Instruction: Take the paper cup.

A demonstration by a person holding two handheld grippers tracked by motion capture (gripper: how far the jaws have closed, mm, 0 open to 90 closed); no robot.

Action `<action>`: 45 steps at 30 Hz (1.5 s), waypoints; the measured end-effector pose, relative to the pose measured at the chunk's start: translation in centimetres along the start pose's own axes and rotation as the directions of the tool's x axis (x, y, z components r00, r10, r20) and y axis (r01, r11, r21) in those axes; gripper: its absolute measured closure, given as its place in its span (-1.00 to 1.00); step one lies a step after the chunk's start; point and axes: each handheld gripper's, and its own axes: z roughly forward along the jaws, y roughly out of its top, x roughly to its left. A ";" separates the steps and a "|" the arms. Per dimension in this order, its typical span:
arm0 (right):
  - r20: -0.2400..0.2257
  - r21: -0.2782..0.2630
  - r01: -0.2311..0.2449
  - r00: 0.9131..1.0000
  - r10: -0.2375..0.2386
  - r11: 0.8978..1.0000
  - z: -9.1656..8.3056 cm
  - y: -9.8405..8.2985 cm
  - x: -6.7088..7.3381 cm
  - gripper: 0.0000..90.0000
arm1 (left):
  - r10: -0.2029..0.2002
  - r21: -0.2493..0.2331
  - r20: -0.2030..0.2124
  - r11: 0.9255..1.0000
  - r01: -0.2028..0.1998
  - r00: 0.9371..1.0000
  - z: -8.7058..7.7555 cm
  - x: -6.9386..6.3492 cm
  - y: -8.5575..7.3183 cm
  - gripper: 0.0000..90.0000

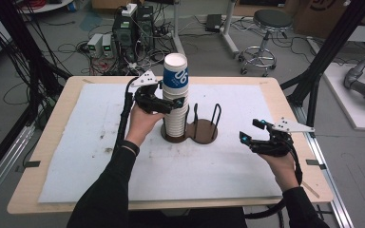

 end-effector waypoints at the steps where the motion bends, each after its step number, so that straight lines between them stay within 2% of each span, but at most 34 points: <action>1: -0.004 0.001 0.000 1.000 0.000 1.000 0.0 0.0 0.0 -0.53 | 0.002 0.002 0.000 1.000 -0.002 1.000 0.0 0.0 0.0 -0.76; 8: -0.019 -0.003 0.006 1.000 -0.006 1.000 0.1 0.5 0.3 -0.53 | 0.002 0.000 -0.003 1.000 -0.002 1.000 0.0 0.0 0.0 -0.75; 16: -0.055 -0.028 0.026 0.998 -0.027 0.999 0.6 2.3 1.2 -0.53 | 0.001 -0.003 -0.003 1.000 -0.001 1.000 0.1 0.0 0.0 -0.75; 19: -0.073 -0.045 0.049 0.996 -0.052 0.998 1.2 3.8 1.6 -0.53 | 0.002 -0.003 -0.006 1.000 -0.002 1.000 0.1 0.0 0.0 -0.75; 26: -0.099 -0.062 0.068 0.992 -0.074 0.996 2.2 6.2 2.1 -0.53 | 0.001 -0.001 -0.012 1.000 -0.001 1.000 0.1 -0.1 0.0 -0.75; 27: -0.105 -0.068 0.082 0.991 -0.089 0.994 2.7 7.0 2.3 -0.52 | 0.000 -0.003 -0.011 1.000 0.000 1.000 0.1 0.0 0.0 -0.75; 31: -0.116 -0.074 0.098 0.988 -0.106 0.992 3.4 8.2 2.8 -0.52 | -0.003 -0.006 -0.010 1.000 0.003 1.000 0.1 0.0 0.0 -0.75; 32: -0.119 -0.077 0.115 0.985 -0.124 0.990 4.0 8.9 3.1 -0.52 | -0.003 -0.006 -0.011 1.000 0.003 1.000 0.1 0.0 0.0 -0.75; 45: -0.183 -0.130 0.100 0.975 -0.123 0.986 6.3 13.0 3.9 -0.53 | -0.005 -0.009 -0.013 1.000 0.005 1.000 0.1 0.0 -0.1 -0.75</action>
